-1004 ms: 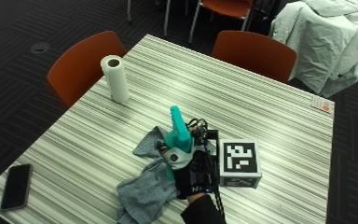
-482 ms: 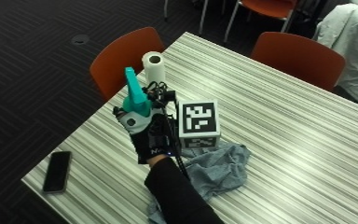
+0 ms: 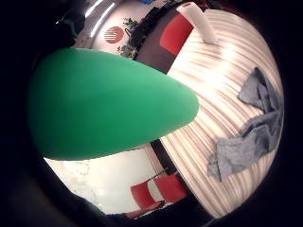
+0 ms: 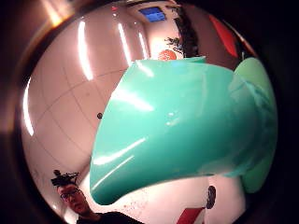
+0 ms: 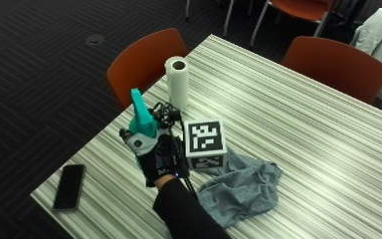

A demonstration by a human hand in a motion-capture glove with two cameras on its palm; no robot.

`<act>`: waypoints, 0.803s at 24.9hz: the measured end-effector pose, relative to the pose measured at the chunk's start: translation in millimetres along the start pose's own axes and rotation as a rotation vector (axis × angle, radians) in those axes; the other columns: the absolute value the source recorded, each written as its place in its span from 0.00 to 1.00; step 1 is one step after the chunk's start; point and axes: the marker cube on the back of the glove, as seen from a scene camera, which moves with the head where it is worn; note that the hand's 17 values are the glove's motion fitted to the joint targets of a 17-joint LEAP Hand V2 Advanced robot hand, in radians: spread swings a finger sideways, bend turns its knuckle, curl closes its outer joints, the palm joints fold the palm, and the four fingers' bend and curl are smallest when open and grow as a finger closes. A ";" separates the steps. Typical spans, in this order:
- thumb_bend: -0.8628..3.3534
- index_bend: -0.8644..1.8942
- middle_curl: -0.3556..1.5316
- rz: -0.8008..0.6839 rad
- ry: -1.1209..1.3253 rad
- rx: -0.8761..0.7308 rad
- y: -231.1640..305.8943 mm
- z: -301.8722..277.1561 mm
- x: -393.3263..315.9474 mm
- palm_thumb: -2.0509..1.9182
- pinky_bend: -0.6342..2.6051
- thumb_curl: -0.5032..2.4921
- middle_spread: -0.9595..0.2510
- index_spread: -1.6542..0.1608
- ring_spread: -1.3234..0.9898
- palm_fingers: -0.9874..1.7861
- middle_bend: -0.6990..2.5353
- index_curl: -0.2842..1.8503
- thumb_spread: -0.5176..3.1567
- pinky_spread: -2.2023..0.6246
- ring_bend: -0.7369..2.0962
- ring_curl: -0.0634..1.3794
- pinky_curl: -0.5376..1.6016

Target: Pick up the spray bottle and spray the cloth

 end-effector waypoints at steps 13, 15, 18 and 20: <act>0.20 0.38 0.49 0.196 0.056 -0.033 51.9 -6.5 96.8 0.80 0.23 0.42 0.75 0.80 0.50 0.60 0.31 0.37 0.30 0.79 0.41 0.38 0.39; 0.20 0.38 0.49 0.199 0.061 -0.037 54.5 -6.5 100.9 0.80 0.23 0.42 0.75 0.80 0.50 0.60 0.31 0.37 0.30 0.79 0.41 0.37 0.39; 0.20 0.38 0.49 0.196 0.073 -0.049 57.1 -4.3 103.2 0.80 0.23 0.42 0.75 0.80 0.50 0.59 0.32 0.37 0.31 0.79 0.41 0.37 0.38; 0.20 0.38 0.49 0.189 0.084 -0.057 56.6 -1.8 101.8 0.80 0.23 0.42 0.75 0.80 0.50 0.59 0.32 0.37 0.31 0.79 0.41 0.37 0.38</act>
